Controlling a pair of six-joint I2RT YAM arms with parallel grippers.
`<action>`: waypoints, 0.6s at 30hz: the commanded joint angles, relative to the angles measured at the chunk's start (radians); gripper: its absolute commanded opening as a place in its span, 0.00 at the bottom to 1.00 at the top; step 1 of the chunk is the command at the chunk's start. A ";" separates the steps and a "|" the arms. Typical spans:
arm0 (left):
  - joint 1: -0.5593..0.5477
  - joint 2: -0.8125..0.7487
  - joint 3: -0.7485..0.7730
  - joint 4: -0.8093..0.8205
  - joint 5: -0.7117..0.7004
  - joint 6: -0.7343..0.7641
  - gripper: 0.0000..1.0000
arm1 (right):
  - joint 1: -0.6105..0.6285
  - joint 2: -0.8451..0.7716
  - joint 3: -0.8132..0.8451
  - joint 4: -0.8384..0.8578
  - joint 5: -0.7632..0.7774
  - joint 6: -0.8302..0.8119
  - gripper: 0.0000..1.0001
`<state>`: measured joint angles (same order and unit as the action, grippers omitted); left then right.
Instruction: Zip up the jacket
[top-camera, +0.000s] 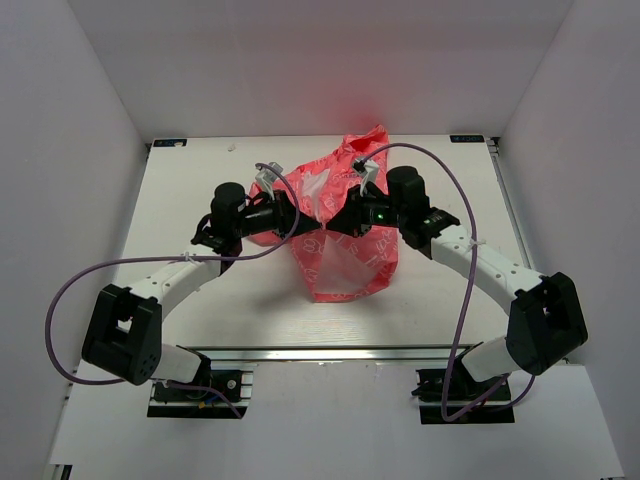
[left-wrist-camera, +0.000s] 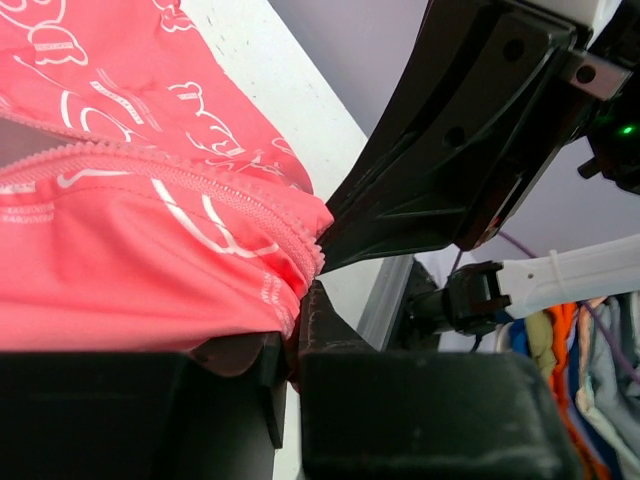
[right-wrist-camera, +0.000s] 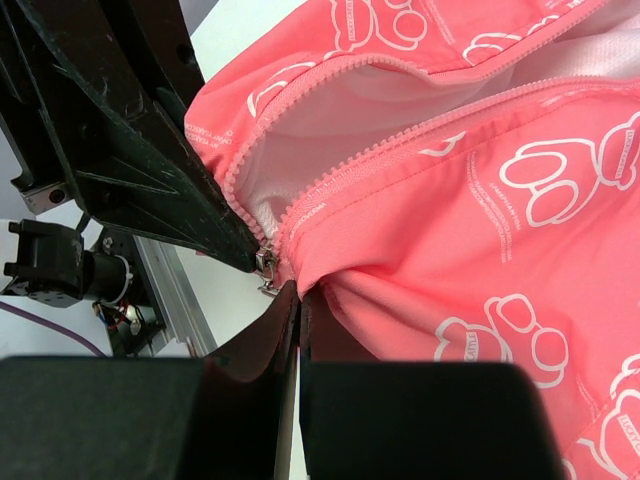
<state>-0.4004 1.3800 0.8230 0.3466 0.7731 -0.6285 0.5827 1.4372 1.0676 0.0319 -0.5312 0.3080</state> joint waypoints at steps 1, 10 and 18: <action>0.003 -0.030 -0.010 0.012 0.006 0.003 0.06 | 0.003 -0.020 0.002 0.063 -0.030 0.016 0.00; 0.003 0.019 0.013 -0.017 0.090 0.016 0.13 | 0.003 -0.003 0.029 0.137 -0.079 0.074 0.00; 0.005 -0.007 0.011 -0.029 0.062 0.015 0.36 | 0.003 0.000 0.015 0.128 -0.073 0.072 0.00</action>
<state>-0.3912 1.4014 0.8223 0.3370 0.8280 -0.6250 0.5800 1.4467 1.0676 0.0872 -0.5728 0.3714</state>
